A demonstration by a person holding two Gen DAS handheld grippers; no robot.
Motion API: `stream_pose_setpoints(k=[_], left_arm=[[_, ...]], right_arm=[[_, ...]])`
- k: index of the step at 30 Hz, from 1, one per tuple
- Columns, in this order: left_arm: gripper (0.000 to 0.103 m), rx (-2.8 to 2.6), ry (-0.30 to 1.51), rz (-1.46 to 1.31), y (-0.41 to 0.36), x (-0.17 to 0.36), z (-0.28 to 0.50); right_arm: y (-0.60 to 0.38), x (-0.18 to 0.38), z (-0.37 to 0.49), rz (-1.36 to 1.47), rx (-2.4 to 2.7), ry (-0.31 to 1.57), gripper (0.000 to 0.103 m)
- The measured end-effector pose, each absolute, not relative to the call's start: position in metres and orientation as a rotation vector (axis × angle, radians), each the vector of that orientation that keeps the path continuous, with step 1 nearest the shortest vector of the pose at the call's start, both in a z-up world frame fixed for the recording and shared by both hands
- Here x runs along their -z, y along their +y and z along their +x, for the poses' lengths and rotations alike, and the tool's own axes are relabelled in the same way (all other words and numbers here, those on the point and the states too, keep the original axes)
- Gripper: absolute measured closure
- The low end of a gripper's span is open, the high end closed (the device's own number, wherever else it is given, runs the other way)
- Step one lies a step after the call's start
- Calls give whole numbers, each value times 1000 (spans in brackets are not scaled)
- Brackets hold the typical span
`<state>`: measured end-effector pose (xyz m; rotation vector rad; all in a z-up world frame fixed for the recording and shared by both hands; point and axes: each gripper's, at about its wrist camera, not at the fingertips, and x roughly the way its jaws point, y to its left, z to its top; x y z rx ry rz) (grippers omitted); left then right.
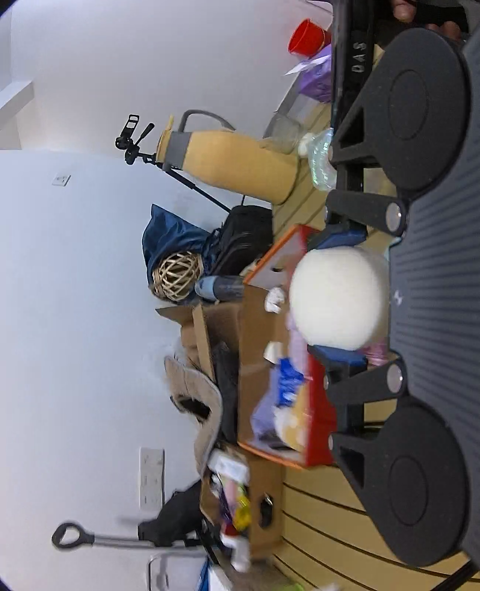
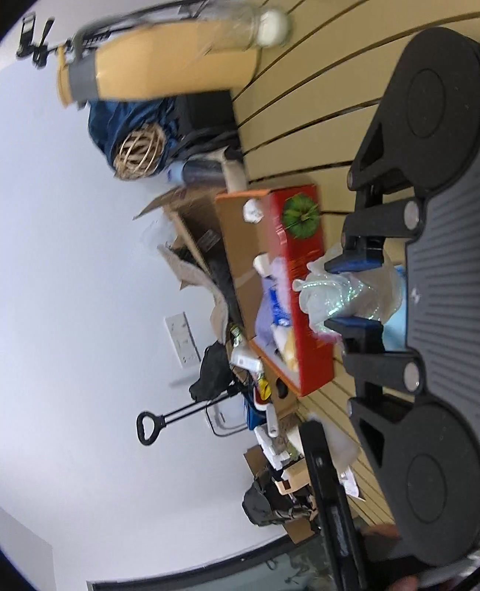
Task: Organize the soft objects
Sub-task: 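Carry both items into the cardboard box and open both grippers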
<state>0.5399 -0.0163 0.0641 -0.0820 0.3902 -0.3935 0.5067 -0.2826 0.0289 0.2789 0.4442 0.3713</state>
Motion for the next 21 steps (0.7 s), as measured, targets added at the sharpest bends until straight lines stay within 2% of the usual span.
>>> stream_pose_setpoints(k=[5, 10, 12, 16, 17, 18, 20, 21], left_arm=[[50, 412, 506, -80, -31, -77, 661], [49, 347, 708, -187, -40, -55, 788], [49, 313, 740, -133, -49, -37, 819], [43, 295, 754, -9, -68, -8, 846], [41, 304, 753, 1, -71, -4, 851], [35, 316, 754, 5, -74, -1, 855], [29, 333, 772, -15, -73, -2, 861], [21, 330, 752, -28, -70, -6, 860]], right_arm=[[-283, -52, 614, 262, -381, 504, 79], [-278, -48, 748, 296, -352, 632, 78], [-279, -37, 802, 357, -334, 709, 78], [-264, -10, 870, 307, -261, 791, 77], [-260, -2, 883, 308, -258, 809, 74], [-257, 4, 893, 320, -261, 825, 67], [-255, 12, 903, 347, -265, 837, 63], [-255, 14, 905, 351, -271, 842, 54]])
